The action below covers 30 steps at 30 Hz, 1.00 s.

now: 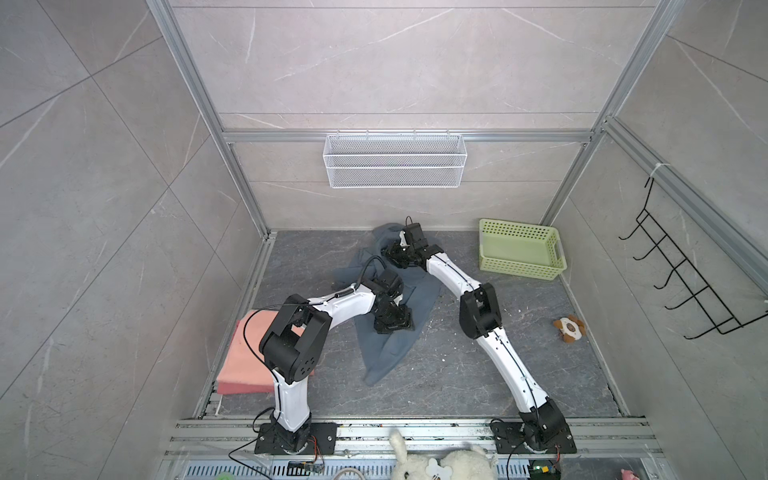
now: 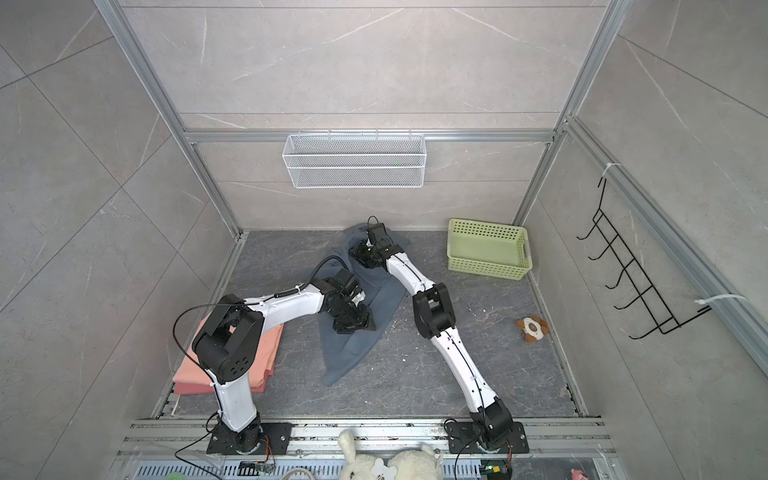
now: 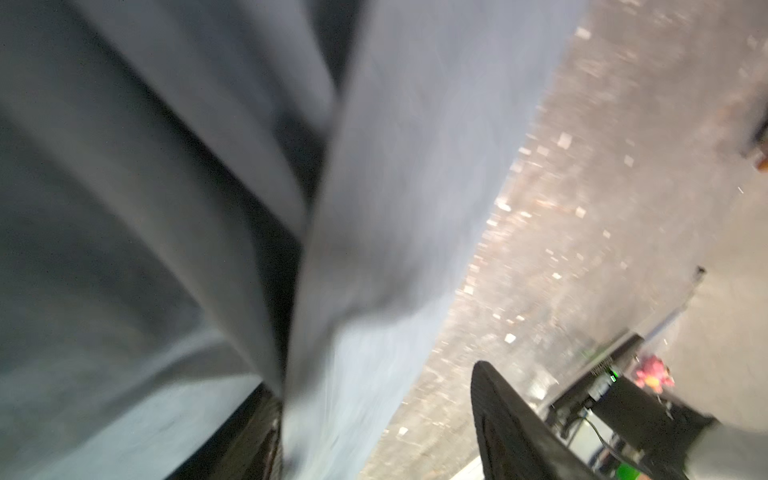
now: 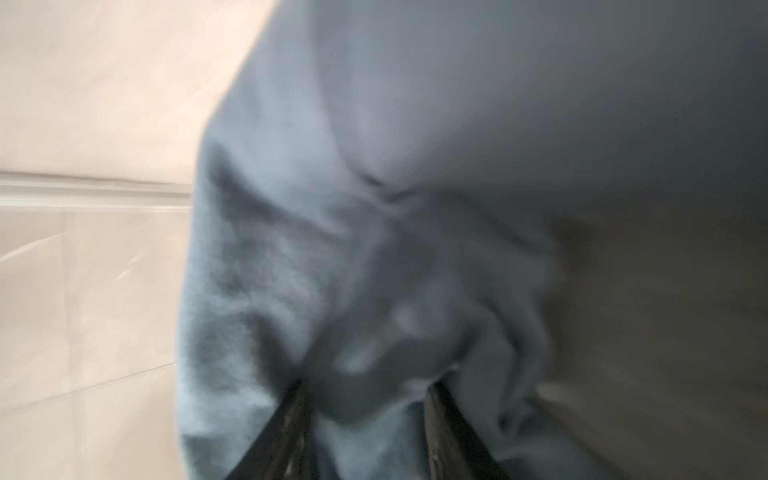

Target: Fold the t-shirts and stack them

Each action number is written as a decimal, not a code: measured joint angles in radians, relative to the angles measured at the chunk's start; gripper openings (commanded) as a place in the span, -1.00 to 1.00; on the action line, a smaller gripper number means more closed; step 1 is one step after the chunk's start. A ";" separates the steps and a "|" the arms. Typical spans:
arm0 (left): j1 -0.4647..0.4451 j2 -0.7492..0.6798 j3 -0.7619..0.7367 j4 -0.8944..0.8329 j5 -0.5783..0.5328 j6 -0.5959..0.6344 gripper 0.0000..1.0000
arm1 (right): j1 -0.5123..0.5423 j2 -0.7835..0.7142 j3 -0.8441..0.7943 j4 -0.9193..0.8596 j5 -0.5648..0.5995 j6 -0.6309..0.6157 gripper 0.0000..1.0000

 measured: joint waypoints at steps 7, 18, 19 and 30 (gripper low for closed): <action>0.028 -0.171 -0.028 -0.006 -0.006 0.002 0.39 | -0.018 -0.003 0.039 -0.056 -0.124 -0.058 -0.03; 0.358 -0.320 -0.075 -0.032 -0.081 0.023 0.36 | -0.112 -0.731 -0.628 -0.219 0.009 -0.303 0.27; 0.391 -0.299 -0.066 -0.044 -0.104 0.025 0.35 | -0.103 -0.819 -0.734 -0.203 0.029 -0.299 0.44; 0.565 0.015 0.142 -0.103 -0.211 0.039 0.29 | 0.040 -1.210 -1.550 -0.104 0.181 -0.197 0.50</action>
